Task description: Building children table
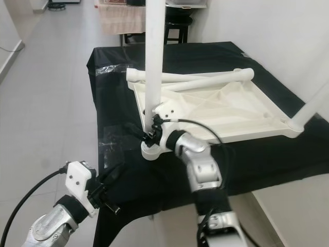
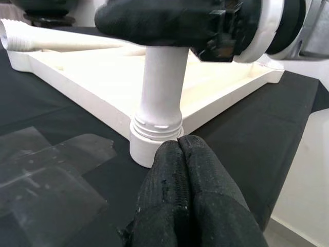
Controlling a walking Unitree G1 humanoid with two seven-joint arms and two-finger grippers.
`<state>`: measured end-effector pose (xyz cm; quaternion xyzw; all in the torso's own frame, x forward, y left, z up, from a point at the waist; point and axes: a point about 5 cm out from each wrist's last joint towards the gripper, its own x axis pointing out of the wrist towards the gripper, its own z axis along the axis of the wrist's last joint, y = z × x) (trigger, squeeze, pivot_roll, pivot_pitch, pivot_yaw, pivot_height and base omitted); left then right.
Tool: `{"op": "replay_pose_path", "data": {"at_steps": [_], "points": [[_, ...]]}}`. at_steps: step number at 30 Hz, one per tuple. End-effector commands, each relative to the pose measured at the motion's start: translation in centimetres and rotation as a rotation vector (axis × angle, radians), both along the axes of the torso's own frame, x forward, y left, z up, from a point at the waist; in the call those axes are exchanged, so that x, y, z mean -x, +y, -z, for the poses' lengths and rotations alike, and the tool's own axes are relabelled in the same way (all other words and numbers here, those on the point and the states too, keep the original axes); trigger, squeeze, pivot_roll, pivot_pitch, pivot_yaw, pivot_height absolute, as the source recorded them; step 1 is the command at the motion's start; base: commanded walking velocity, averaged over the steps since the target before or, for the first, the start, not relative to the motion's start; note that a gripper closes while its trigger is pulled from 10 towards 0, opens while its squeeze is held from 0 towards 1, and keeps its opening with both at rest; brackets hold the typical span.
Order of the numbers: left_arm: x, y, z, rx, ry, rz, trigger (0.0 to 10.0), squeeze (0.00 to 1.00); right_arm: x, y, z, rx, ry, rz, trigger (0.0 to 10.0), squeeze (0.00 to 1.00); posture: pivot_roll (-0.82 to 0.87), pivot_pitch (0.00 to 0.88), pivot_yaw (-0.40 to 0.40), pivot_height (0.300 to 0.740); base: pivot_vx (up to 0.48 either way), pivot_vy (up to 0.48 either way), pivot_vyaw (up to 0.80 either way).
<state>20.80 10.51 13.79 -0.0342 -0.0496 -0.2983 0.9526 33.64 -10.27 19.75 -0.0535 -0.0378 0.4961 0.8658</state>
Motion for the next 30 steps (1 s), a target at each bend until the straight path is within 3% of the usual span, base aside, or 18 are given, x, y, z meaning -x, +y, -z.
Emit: {"op": "replay_pose_path", "data": {"at_steps": [1, 4, 5, 6, 7, 8, 14, 16, 20, 21, 22, 24, 25, 26, 27, 28, 29, 30], "points": [[0.2, -0.1, 0.1, 0.007, 0.016, 0.009, 10.0, 0.0, 0.1, 1.5, 0.1, -0.009, 0.017, -0.154, 10.0, 0.0, 0.04, 0.068, -0.069, 0.74, 0.0, 0.0, 0.0], [0.2, -0.2, 0.1, 0.007, 0.016, 0.008, 10.0, 0.0, -0.7, 1.6, -0.4, -0.021, 0.042, -0.222, 10.0, 0.0, 0.05, 0.063, -0.069, 0.74, 0.0, 0.0, 0.0], [0.3, -0.2, 0.2, 0.007, 0.019, 0.009, 10.0, 0.0, -1.0, 1.7, -0.6, -0.023, 0.062, -0.276, 4.5, 0.0, 0.05, 0.063, -0.069, 0.74, 0.0, 0.0, 0.0], [0.3, -0.3, 0.4, 0.007, 0.021, 0.01, 10.0, 0.0, -1.1, 1.7, -0.7, -0.024, 0.077, -0.317, 1.1, 0.0, 0.05, 0.063, -0.069, 0.74, 0.0, 0.0, 0.0], [0.3, -0.3, 0.4, 0.007, 0.021, 0.01, 10.0, 0.0, -1.1, 1.7, -0.7, -0.024, 0.077, -0.317, 1.1, 0.0, 0.05, 0.063, -0.069, 0.74, 0.0, 0.0, 0.0], [0.3, -0.3, 0.5, 0.007, 0.023, 0.01, 10.0, 0.0, -1.2, 1.6, -0.8, -0.025, 0.088, -0.338, 0.0, 0.0, 0.05, 0.063, -0.069, 0.74, 0.0, 0.0, 0.0], [0.3, -0.3, 0.7, 0.007, 0.028, 0.008, 10.0, 0.0, -1.6, 0.9, -0.5, -0.015, 0.091, -0.321, 0.0, 0.0, 0.06, 0.061, -0.072, 0.74, 0.0, 0.0, 0.0], [0.4, -0.3, 0.8, 0.01, 0.031, 0.006, 10.0, 0.0, -1.6, 0.2, 0.0, -0.029, 0.08, -0.253, 0.0, 0.0, 0.05, 0.066, -0.071, 0.74, 0.0, 0.0, 0.0], [0.4, -0.3, 0.8, 0.01, 0.031, 0.006, 10.0, 0.0, -1.5, 0.0, 0.2, -0.028, 0.075, -0.23, 0.0, 0.0, 0.05, 0.066, -0.071, 0.74, 0.0, 0.0, 0.0], [0.6, -0.2, 0.9, 0.012, 0.035, 0.01, 10.0, 0.0, -1.7, -1.3, 1.6, -0.005, 0.054, -0.014, 0.0, 0.0, 0.04, 0.076, -0.071, 0.74, 0.0, 0.0, 0.0], [0.6, -0.2, 0.9, 0.013, 0.037, 0.011, 10.0, 0.0, -1.8, -1.7, 2.1, 0.003, 0.057, 0.072, 0.0, 0.0, 0.04, 0.076, -0.071, 0.74, 0.0, 0.0, 0.0], [0.6, -0.2, 0.9, 0.013, 0.037, 0.011, 10.0, 0.0, -1.8, -1.7, 2.1, 0.003, 0.057, 0.072, 0.0, 0.0, 0.04, 0.076, -0.071, 0.74, 0.0, 0.0, 0.0], [0.7, -0.2, 1.0, 0.012, 0.039, 0.014, 10.0, 0.0, -1.5, -1.9, 3.4, 0.032, 0.082, 0.28, 0.0, 0.0, 0.04, 0.08, -0.078, 0.74, 0.0, 0.0, 0.0], [0.8, -0.1, 0.9, 0.013, 0.04, 0.015, 10.0, 0.0, -0.2, -1.8, 4.8, 0.011, 0.165, 0.523, 0.0, 0.0, 0.04, 0.095, -0.078, 0.74, 0.0, 0.0, 0.0], [0.8, -0.1, 0.9, 0.013, 0.04, 0.015, 10.0, 0.0, -0.2, -1.8, 4.8, 0.011, 0.165, 0.523, 0.0, 0.0, 0.04, 0.095, -0.078, 0.74, 0.0, 0.0, 0.0], [0.8, 0.1, 0.9, 0.013, 0.042, 0.016, 10.0, 0.0, 2.1, -0.8, 5.9, 0.022, 0.2, 0.612, 0.0, 0.0, 0.03, 0.099, -0.062, 0.74, 0.0, 0.0, 0.0], [0.8, 0.1, 0.9, 0.013, 0.042, 0.016, 10.0, 0.0, 2.1, -0.8, 5.9, 0.022, 0.2, 0.612, 0.0, 0.0, 0.03, 0.099, -0.062, 0.74, 0.0, 0.0, 0.0], [0.8, 0.2, 0.9, 0.013, 0.043, 0.015, 10.0, 0.0, 3.5, 0.1, 6.2, 0.069, 0.176, 0.614, 0.0, 0.0, 0.02, 0.097, -0.058, 0.74, 0.0, 0.0, 0.0]]}}
